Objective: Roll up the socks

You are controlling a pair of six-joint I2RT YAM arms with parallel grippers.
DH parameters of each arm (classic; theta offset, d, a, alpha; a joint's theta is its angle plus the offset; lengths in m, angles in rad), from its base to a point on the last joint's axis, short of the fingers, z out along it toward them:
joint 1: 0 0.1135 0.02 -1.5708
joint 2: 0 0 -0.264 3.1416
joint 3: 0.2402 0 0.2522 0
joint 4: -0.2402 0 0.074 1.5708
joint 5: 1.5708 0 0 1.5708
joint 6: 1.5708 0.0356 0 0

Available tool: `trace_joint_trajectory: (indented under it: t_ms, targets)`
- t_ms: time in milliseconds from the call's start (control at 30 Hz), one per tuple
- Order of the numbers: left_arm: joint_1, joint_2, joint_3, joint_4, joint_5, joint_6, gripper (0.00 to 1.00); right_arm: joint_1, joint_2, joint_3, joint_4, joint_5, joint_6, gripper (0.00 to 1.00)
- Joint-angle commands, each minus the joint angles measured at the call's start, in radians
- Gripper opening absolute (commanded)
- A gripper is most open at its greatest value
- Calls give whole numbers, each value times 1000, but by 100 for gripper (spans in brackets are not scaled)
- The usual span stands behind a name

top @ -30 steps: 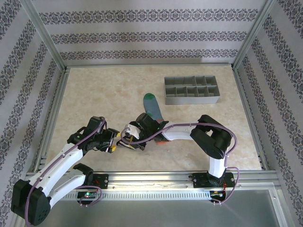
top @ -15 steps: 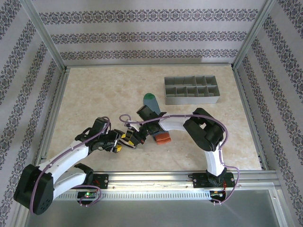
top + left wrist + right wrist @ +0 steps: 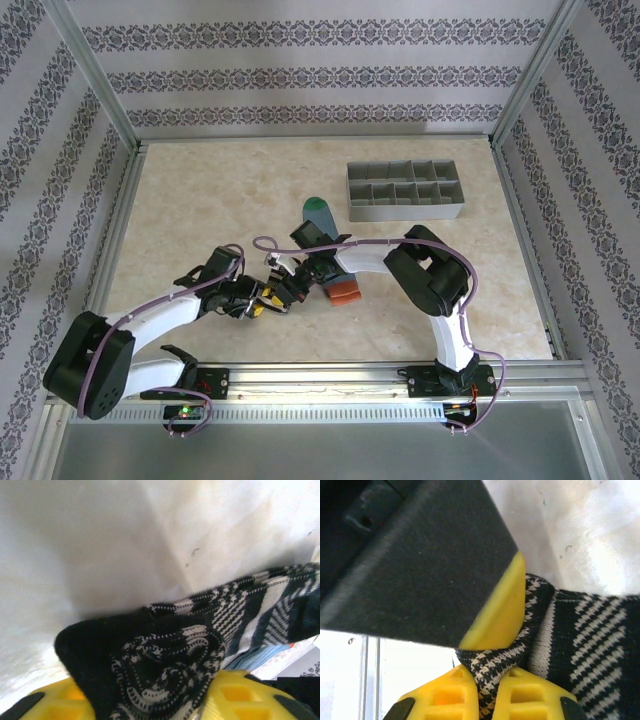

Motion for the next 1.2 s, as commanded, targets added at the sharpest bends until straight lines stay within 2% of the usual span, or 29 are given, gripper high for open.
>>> trace_joint_trajectory:
  t_ms: [0,100,200,367,500,700,833,900,933,1000,1033,1100,1167]
  targets:
    - [-23,63,-56,-129,-2,37,13,-5,52,-57,-117,193,-30,0]
    - [-28,36,-62,-194,-14,22,0,19,-47,-102,-46,269,-94,15]
    - [-27,-6,-60,-233,-26,-7,0,64,-183,-179,59,412,-168,35]
    - [-31,-18,-19,-273,-34,-21,0,206,-397,-310,218,774,-265,55]
    - [-36,-7,-3,-272,-33,-28,0,352,-410,-328,231,1003,-336,58]
    - [-36,6,8,-272,-25,-24,0,483,-275,-267,280,1281,-461,60]
    - [-35,11,14,-272,-23,-22,0,491,-199,-223,293,1347,-522,59]
    - [-36,12,14,-269,-21,-24,0,489,-171,-208,279,1343,-531,55]
    - [-35,10,15,-267,-20,-25,0,489,-160,-201,270,1337,-528,48]
    - [-36,1,17,-263,-18,-29,0,488,-150,-196,256,1331,-510,25]
    - [-34,-9,19,-264,-17,-32,3,485,-149,-196,239,1321,-495,17]
    - [-32,-41,25,-267,-22,-36,19,479,-155,-197,206,1294,-460,4]
    - [-28,-91,45,-297,-45,-40,37,463,-168,-201,159,1245,-411,0]
